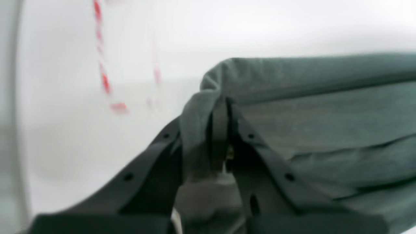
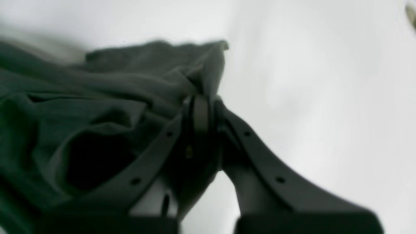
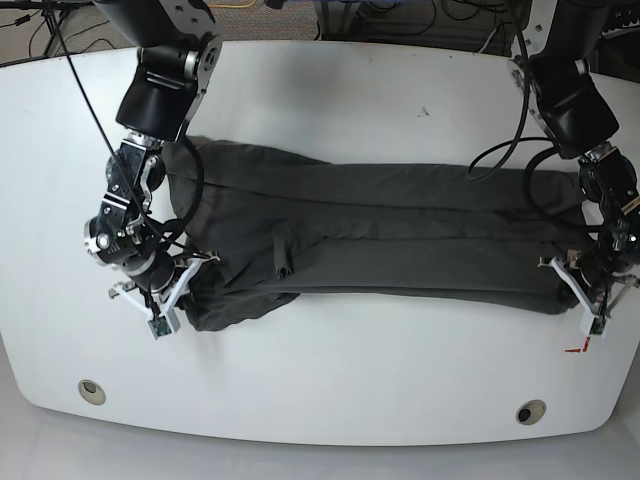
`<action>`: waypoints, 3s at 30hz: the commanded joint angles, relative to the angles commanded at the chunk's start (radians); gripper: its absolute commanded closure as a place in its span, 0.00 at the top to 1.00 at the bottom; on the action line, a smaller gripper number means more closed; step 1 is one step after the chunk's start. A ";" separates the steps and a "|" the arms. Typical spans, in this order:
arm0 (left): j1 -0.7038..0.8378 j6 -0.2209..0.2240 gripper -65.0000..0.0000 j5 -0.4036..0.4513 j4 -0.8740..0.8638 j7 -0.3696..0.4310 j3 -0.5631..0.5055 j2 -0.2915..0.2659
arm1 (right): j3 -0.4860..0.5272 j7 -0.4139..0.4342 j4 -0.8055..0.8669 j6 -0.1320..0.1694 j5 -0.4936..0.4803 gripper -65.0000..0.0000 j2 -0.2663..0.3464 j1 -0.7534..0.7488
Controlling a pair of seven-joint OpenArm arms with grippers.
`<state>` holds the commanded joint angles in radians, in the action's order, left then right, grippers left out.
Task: Layout the t-shirt on the table in an organized manner, then fold the t-shirt properly
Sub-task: 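Grasp the shirt edge with the right gripper and lift it with both grippers, then stretch the shirt between both grippers and lay it down flat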
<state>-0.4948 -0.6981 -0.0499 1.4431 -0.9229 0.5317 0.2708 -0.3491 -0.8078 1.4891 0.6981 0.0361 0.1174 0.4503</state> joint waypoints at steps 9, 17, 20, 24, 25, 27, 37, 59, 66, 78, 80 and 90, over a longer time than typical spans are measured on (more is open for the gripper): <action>-0.247 0.000 0.00 0.005 0.107 -0.132 0.002 0.000 | 0.077 -0.130 0.028 0.000 -0.006 0.00 0.094 0.245; -0.477 0.067 0.00 0.005 0.117 -0.138 0.000 0.014 | 0.181 -0.209 0.028 0.000 -0.008 0.00 0.158 0.482; -0.568 0.067 0.00 0.005 0.114 -0.138 -0.029 0.029 | 0.199 -0.233 0.028 0.000 -0.008 0.00 0.170 0.568; -0.647 0.067 0.00 0.005 0.103 -0.140 -0.077 0.029 | 0.199 -0.273 0.028 0.000 0.000 0.00 0.178 0.666; -0.666 0.067 0.00 0.005 0.103 -0.140 -0.081 0.029 | 0.201 -0.293 0.028 0.000 0.000 0.00 0.178 0.689; -0.686 0.067 0.00 0.005 0.101 -0.147 -0.083 0.029 | 0.201 -0.325 0.028 0.000 0.000 0.00 0.180 0.723; -0.583 0.061 0.00 -0.002 0.114 -0.221 -0.107 0.028 | 0.198 -0.393 0.186 0.000 0.000 0.00 0.206 0.623; 0.221 0.000 0.00 -0.003 0.359 -0.221 0.080 -0.005 | -0.032 -0.379 0.535 0.000 -0.006 0.00 0.026 -0.318; 0.404 0.000 0.00 -0.003 0.365 -0.219 0.095 -0.008 | -0.086 -0.328 0.535 0.000 -0.006 0.00 -0.026 -0.463; 0.586 0.000 0.00 0.000 0.361 -0.193 0.094 -0.006 | -0.115 -0.324 0.535 0.000 -0.006 0.00 -0.028 -0.624; 0.598 0.000 0.00 0.003 0.359 -0.158 0.092 -0.006 | -0.115 -0.324 0.534 0.000 -0.006 0.00 -0.031 -0.624; 0.612 0.000 0.00 0.005 0.238 -0.100 0.074 0.003 | -0.112 -0.324 0.526 0.000 -0.008 0.00 -0.055 -0.605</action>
<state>0.1174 -0.6981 -0.0453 1.6809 -1.0226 0.6053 0.2739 -0.4611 -1.1316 2.0154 0.6981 0.0284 0.0621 -0.1542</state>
